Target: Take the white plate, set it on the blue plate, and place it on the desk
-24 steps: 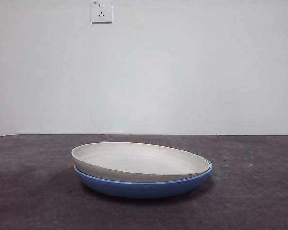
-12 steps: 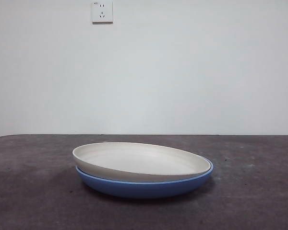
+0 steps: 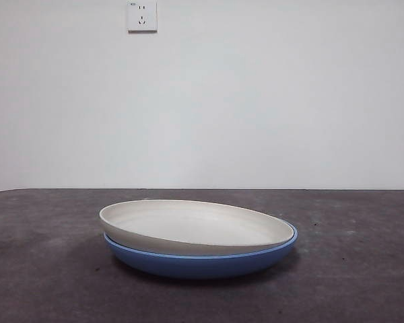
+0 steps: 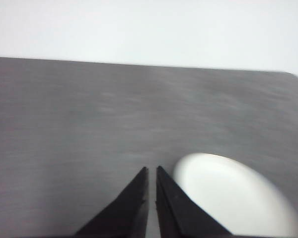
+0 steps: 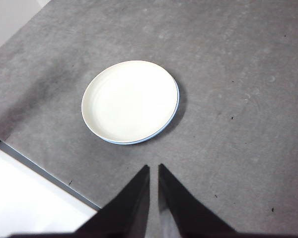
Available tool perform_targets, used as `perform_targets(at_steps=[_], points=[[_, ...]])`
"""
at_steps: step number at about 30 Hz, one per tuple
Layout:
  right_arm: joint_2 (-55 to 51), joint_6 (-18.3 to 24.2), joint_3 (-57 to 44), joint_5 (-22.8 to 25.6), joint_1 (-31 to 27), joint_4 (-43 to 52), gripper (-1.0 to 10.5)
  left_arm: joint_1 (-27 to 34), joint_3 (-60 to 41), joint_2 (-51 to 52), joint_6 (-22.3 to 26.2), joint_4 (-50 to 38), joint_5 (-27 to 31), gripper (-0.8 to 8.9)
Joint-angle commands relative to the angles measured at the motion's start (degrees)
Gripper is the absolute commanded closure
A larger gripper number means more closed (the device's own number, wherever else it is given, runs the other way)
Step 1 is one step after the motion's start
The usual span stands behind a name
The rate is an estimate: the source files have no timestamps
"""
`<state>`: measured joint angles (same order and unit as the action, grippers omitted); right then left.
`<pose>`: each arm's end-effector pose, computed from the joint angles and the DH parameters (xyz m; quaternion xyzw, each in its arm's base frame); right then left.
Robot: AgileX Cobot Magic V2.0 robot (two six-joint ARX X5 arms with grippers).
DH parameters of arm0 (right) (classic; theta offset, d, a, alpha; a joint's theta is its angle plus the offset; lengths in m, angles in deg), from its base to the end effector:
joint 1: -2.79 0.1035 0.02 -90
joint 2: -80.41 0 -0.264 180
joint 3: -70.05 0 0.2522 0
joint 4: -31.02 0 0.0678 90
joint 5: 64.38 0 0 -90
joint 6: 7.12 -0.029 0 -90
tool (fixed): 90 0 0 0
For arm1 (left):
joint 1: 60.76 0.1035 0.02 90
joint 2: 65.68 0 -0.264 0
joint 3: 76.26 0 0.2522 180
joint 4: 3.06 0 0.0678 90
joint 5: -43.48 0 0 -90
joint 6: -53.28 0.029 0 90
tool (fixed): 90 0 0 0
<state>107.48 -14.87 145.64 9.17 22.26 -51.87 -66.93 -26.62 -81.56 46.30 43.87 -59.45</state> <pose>0.0264 0.0180 0.3586 0.0536 0.3146 0.2740 0.9073 0.0682 -0.0139 0.2940 -0.0664 0.1243 -0.1575 0.9774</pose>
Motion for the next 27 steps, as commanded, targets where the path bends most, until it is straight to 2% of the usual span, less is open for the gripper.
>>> perform_targets(at_steps=[1, 5, 10, 17, 27], points=[[0.2, 0.3, 0.9, 0.0, 0.3, 0.6, 9.2, 2.9, -8.7, 3.0, 0.7, -7.0, 4.4, 7.89], [0.2, 0.3, 0.9, 0.0, 0.3, 0.6, 9.2, 5.7, -19.5, 7.4, -0.2, -15.4, 7.8, 7.89], [0.2, 0.3, 0.9, 0.0, 0.3, 0.6, 9.2, 6.5, -27.7, 11.4, -0.1, -22.7, 8.4, 7.89], [0.2, 0.3, 0.9, 0.0, 0.3, 0.6, 9.2, 6.5, -32.7, 13.8, 0.0, -25.4, 15.3, 7.89], [0.2, 0.3, 0.9, 0.0, 0.3, 0.6, 9.2, 6.2, -35.2, 15.7, -0.1, -23.5, 15.5, 7.89]])
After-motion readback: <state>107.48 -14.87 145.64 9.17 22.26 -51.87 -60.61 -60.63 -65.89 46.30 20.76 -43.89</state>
